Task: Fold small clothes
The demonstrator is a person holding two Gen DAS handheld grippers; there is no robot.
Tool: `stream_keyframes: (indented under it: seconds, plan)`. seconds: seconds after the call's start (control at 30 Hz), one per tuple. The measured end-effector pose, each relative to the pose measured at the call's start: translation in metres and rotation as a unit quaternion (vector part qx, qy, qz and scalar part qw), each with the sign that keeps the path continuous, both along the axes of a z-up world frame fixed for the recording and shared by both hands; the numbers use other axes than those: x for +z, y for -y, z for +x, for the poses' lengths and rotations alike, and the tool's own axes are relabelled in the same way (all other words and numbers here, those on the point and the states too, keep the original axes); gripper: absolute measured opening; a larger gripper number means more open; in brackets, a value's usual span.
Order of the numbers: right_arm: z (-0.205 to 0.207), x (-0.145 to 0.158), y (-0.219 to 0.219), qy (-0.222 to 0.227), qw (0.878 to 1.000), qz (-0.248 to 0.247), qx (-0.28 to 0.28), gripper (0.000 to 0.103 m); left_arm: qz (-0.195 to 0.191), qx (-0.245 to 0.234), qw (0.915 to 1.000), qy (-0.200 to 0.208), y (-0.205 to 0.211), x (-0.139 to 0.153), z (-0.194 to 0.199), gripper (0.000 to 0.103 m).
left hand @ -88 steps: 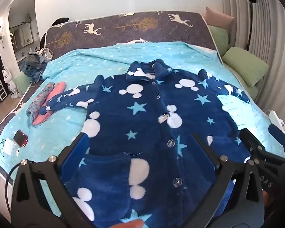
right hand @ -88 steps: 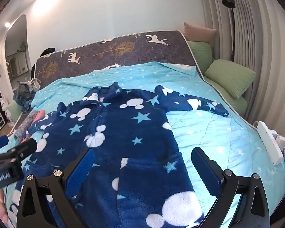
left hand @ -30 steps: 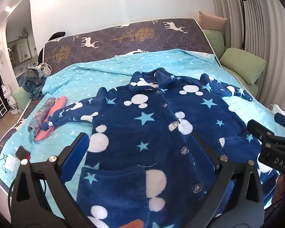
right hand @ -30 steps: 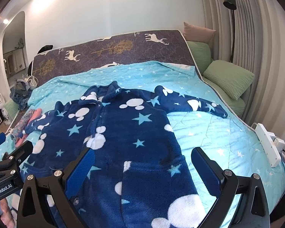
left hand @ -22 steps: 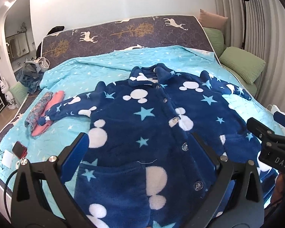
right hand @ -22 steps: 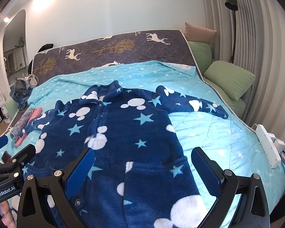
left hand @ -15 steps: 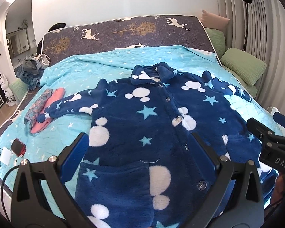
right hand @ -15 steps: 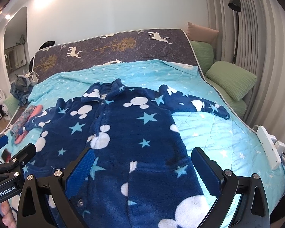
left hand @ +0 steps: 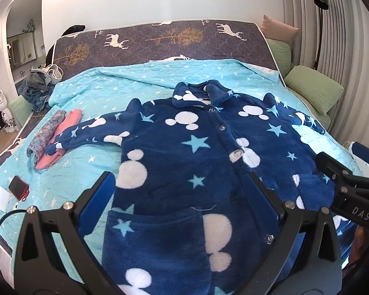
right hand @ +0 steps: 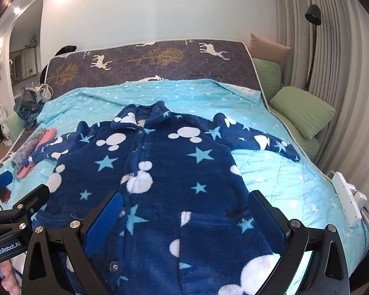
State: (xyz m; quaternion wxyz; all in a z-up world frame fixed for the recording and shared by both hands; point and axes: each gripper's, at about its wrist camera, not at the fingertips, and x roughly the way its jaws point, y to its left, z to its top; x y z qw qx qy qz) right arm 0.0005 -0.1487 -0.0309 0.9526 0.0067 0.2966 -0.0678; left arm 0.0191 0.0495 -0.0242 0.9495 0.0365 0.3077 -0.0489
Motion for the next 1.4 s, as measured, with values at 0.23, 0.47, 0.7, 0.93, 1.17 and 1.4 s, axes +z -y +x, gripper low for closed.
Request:
stream_keyframes:
  seconds: [0.23, 0.47, 0.7, 0.93, 1.17, 1.4]
  plan:
    - [0.004, 0.005, -0.005, 0.011, 1.0, -0.015, -0.023, 0.103, -0.01, 0.011, 0.9999, -0.005, -0.017, -0.002, 0.006, 0.103]
    - [0.018, 0.005, -0.016, -0.008, 1.0, 0.007, 0.003, 0.103, -0.025, 0.02, 0.9994, -0.01, -0.035, -0.006, 0.014, 0.103]
    - [0.034, -0.005, -0.036, -0.032, 0.999, -0.009, 0.03, 0.103, -0.155, 0.076, 0.9836, -0.053, -0.123, -0.023, 0.048, 0.103]
    - [0.056, -0.023, -0.035, -0.064, 0.998, -0.006, 0.021, 0.103, -0.243, 0.176, 0.9494, -0.091, -0.241, -0.056, 0.117, 0.102]
    - [0.081, -0.029, -0.036, -0.08, 0.996, 0.019, 0.027, 0.103, -0.349, 0.221, 0.8977, -0.154, -0.308, -0.101, 0.217, 0.098]
    - [0.095, -0.027, -0.033, -0.076, 0.997, 0.006, 0.024, 0.103, -0.404, 0.298, 0.8452, -0.183, -0.344, -0.143, 0.269, 0.073]
